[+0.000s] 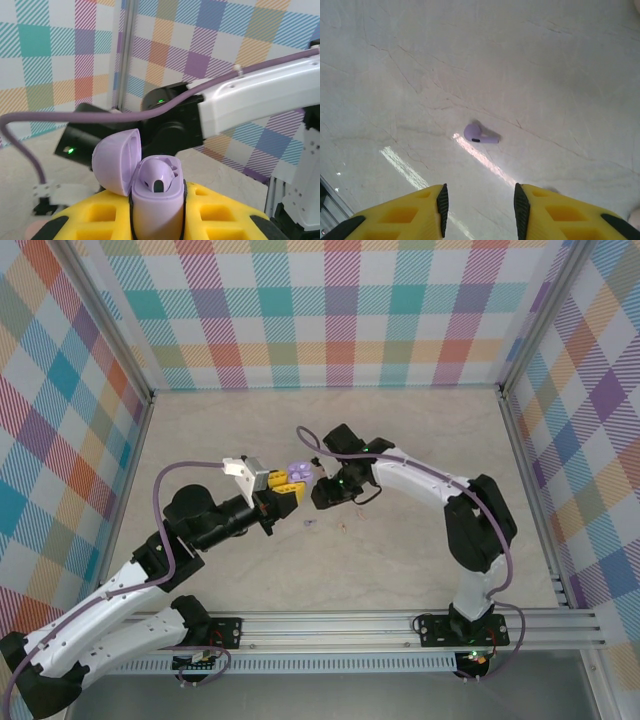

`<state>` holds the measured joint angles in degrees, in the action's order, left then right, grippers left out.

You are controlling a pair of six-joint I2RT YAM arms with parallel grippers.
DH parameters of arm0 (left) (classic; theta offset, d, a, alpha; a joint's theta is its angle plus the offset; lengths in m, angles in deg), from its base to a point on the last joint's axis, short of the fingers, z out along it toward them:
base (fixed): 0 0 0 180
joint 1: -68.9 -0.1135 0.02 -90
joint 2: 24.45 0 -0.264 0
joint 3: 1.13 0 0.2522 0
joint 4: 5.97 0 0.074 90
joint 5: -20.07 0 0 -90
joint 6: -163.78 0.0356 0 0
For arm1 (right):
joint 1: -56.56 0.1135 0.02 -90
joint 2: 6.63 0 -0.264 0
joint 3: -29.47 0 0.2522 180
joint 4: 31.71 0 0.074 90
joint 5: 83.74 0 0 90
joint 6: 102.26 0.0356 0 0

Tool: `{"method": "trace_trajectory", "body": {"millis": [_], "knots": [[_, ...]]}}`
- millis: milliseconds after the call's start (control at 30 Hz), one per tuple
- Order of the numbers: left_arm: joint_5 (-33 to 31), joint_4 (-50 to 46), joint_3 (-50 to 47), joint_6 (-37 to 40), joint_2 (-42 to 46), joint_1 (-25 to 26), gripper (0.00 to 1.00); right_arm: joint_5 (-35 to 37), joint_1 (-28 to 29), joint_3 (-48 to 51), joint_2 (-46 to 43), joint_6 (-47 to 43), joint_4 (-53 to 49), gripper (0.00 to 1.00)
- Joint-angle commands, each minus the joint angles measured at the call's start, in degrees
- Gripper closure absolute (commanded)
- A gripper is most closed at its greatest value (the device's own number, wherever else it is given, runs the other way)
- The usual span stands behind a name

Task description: Insert wireless bluetooth earbuds into charging case

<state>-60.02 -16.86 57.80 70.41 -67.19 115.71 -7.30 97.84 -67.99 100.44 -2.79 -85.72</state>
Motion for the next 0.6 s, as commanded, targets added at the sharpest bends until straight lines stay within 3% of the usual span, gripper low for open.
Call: {"method": "trace_trajectory", "body": {"millis": [0,567], "knots": [[2.49,0.16,2.54,-0.90,0.20,0.83,0.99,-1.64,1.08,-4.40,3.53,-5.07,-4.37,0.57],[6.00,0.95,2.80,-1.81,-0.31,0.84,0.99,-1.22,2.84,-16.56,16.87,-14.56,-12.74,0.42]]}}
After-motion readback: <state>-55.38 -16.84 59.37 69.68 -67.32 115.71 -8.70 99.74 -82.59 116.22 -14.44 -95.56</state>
